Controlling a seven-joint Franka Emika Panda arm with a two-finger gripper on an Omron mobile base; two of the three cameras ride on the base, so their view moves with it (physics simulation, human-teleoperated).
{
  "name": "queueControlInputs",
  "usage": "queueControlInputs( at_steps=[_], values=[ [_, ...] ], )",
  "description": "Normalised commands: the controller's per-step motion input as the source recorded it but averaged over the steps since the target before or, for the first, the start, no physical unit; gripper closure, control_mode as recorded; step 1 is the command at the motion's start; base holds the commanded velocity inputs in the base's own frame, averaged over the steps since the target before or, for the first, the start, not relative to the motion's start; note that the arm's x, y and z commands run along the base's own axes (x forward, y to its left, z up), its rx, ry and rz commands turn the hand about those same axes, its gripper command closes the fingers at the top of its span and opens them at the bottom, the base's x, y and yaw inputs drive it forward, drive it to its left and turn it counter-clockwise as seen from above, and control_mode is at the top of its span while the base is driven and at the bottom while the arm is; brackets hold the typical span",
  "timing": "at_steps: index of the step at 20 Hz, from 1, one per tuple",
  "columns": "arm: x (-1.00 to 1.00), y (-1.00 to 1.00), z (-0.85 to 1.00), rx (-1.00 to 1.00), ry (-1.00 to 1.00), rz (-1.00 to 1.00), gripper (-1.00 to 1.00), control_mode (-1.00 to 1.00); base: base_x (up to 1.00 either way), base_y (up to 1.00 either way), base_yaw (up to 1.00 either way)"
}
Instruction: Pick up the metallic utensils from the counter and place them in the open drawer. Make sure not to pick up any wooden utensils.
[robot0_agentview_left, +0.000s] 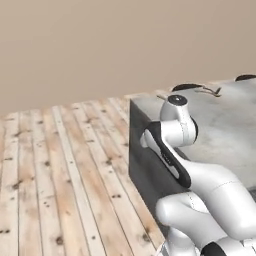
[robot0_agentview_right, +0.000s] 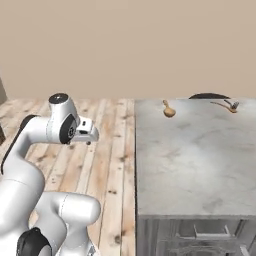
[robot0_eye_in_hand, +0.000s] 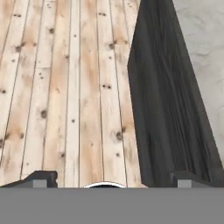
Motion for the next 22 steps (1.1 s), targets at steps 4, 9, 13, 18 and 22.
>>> queueControlInputs(
  at_steps=[4,9,13,18,22],
  values=[
    [0.0,0.0,0.0,0.0,0.0,0.0,-1.0,1.0,1.0,1.0,-0.56],
    [0.0,0.0,0.0,0.0,0.0,0.0,-1.0,1.0,1.0,1.0,-0.55],
    [0.0,0.0,0.0,0.0,0.0,0.0,-1.0,1.0,0.47,1.0,-0.19],
    [0.0,0.0,0.0,0.0,0.0,0.0,-1.0,1.0,0.88,1.0,-0.29],
    [0.0,0.0,0.0,0.0,0.0,0.0,-1.0,1.0,1.0,1.0,-0.46]
  ],
)
